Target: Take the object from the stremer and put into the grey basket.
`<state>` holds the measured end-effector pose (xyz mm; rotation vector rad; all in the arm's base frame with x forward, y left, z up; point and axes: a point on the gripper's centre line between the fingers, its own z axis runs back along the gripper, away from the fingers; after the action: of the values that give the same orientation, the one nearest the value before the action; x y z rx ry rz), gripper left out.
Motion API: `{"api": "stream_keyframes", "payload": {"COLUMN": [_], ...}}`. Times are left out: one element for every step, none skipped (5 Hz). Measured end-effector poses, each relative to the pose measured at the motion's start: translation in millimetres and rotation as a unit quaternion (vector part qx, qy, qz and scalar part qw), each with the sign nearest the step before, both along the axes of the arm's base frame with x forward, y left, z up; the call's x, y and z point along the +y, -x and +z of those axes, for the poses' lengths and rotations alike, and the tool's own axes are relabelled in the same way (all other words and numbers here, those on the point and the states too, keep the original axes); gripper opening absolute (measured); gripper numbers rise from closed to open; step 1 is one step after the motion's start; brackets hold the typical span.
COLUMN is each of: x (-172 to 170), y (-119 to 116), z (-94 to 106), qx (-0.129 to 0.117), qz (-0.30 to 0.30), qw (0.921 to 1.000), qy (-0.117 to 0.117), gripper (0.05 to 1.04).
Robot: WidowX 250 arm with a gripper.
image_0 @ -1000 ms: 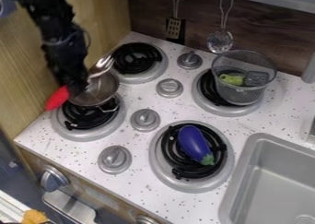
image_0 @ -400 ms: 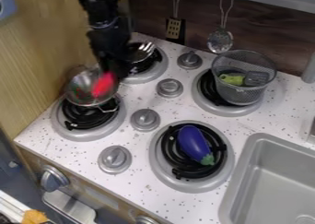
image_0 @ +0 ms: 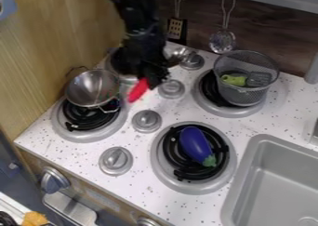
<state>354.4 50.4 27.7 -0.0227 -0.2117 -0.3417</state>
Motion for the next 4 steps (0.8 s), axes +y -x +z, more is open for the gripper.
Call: {"api": "stream_keyframes", "payload": {"x": [-26,-45,-62,-74], "y": [-21,-37,-46,-53], "z": [-1.6,1.8,0.9,8.4], "qx": [0.0,-0.011,-0.013,-0.018], "qz": [-0.035,-0.059,-0.066,-0.07], "qw": [0.9994,0.9982,0.9977,0.9974], "qy": [0.005,0.0,0.004,0.001], "gripper": [0.356,0.356,0.356,0.356]}}
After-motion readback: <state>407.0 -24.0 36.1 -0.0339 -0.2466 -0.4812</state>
